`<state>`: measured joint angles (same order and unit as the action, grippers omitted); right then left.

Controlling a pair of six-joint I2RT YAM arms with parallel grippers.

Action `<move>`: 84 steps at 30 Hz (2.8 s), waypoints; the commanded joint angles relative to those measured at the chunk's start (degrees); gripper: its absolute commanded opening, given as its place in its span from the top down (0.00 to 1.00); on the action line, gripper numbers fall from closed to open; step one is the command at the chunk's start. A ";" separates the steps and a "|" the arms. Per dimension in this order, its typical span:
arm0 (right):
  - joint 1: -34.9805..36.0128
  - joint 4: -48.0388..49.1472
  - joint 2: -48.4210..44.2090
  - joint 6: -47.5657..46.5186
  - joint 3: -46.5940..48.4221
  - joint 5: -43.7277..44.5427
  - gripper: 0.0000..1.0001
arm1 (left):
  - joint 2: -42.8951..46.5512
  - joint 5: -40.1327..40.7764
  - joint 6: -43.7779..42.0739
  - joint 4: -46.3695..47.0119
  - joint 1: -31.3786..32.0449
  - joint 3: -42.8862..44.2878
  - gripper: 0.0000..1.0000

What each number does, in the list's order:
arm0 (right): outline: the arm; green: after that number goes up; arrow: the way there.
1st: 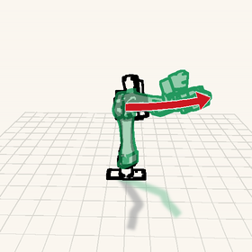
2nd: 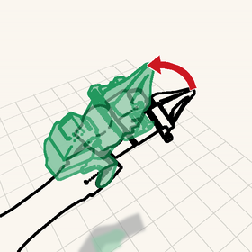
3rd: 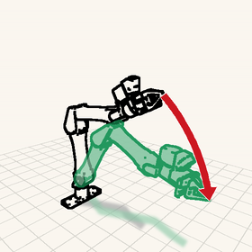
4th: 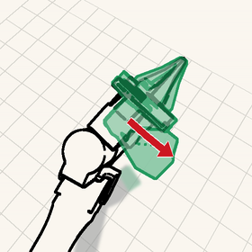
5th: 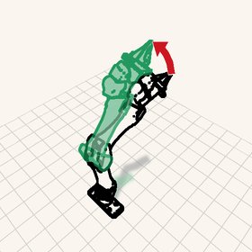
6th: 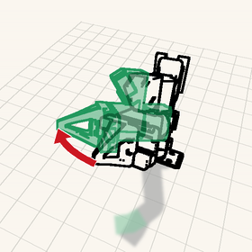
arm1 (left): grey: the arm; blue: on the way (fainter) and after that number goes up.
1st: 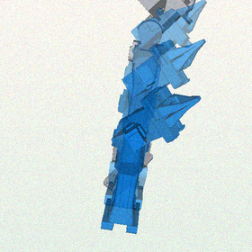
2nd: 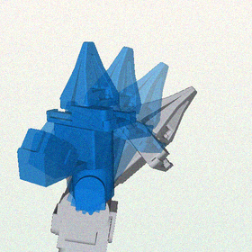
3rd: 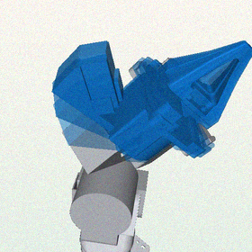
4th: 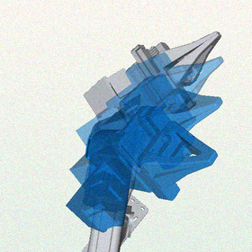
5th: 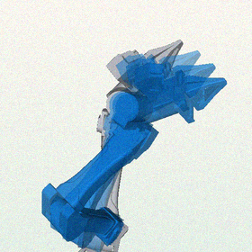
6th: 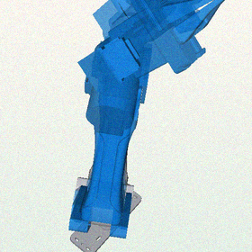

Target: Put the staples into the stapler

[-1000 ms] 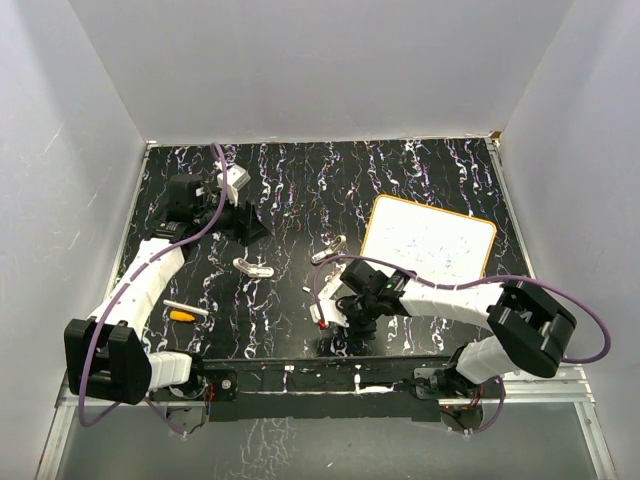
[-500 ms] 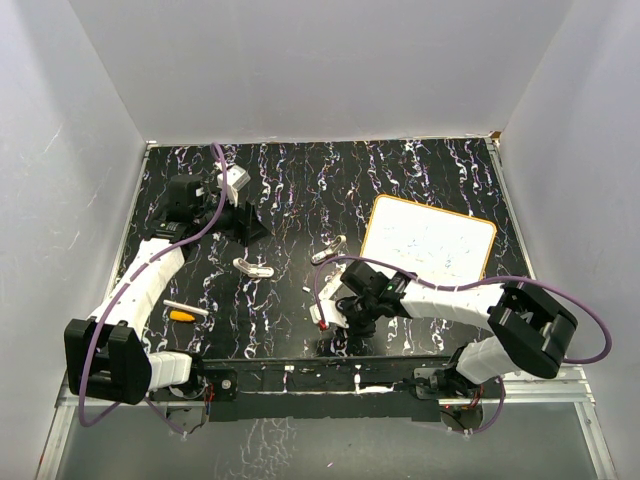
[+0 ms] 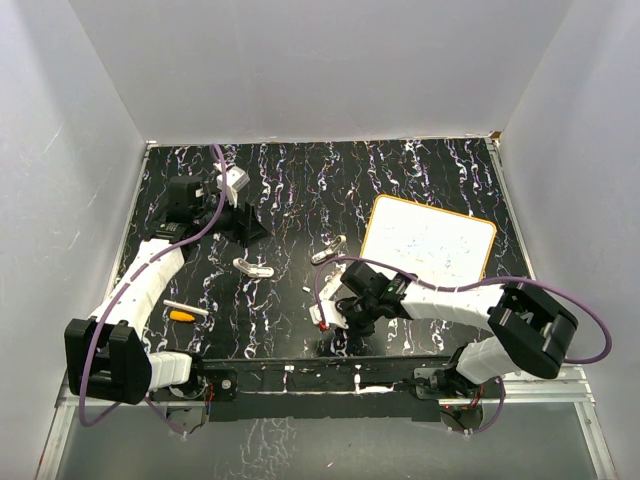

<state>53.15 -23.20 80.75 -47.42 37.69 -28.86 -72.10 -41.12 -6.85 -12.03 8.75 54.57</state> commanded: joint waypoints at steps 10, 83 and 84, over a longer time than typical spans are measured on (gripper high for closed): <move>0.20 1.73 -1.30 -0.43 -3.29 3.94 0.79 | 2.14 -1.68 -0.20 0.51 -0.32 0.06 0.35; -23.38 27.85 7.54 68.33 39.74 -37.77 0.84 | -0.73 -25.57 46.87 44.03 5.98 0.87 0.54; -23.40 27.92 7.56 68.46 39.72 -37.69 0.84 | -0.69 -25.66 46.89 43.92 6.04 0.97 0.55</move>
<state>30.20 0.91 88.71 19.90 76.58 -66.35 -73.63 -67.02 41.60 34.74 14.26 52.73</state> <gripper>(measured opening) 0.175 0.463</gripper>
